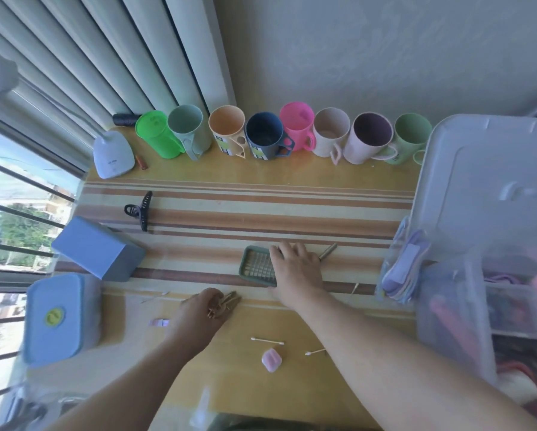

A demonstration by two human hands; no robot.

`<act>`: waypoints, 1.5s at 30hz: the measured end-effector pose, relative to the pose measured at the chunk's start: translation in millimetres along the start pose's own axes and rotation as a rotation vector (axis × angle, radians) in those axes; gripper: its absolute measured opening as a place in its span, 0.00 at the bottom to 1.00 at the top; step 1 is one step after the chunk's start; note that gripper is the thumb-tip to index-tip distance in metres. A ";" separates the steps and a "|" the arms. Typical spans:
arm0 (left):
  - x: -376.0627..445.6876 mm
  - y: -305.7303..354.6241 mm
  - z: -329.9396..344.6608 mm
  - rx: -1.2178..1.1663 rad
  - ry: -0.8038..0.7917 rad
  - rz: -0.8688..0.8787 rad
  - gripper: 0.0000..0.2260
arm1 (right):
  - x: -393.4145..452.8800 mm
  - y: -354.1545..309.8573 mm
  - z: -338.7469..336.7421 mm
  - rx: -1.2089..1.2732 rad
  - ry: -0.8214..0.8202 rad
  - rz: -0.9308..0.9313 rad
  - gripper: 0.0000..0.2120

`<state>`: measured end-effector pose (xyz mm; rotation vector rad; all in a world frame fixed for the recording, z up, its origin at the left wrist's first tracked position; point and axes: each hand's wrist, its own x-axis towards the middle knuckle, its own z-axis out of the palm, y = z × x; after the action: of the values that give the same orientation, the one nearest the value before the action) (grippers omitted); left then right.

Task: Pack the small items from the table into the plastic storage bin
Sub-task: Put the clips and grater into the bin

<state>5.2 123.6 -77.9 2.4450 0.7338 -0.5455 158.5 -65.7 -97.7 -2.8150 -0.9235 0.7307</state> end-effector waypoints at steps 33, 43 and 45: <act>-166.9 443.5 161.6 0.154 -0.134 0.704 0.13 | -397.0 447.6 -76.7 0.068 0.053 0.505 0.42; -159.1 443.9 183.6 0.229 -0.119 0.604 0.14 | -387.2 458.3 -75.0 0.081 -0.134 0.497 0.50; -156.9 443.9 188.7 0.217 -0.094 0.564 0.13 | -392.1 454.6 -80.8 0.103 -0.094 0.462 0.50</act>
<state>106.9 -364.3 16.4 2.6405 -0.0718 -0.5250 164.4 -657.3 32.3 -2.9450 -0.2253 0.9327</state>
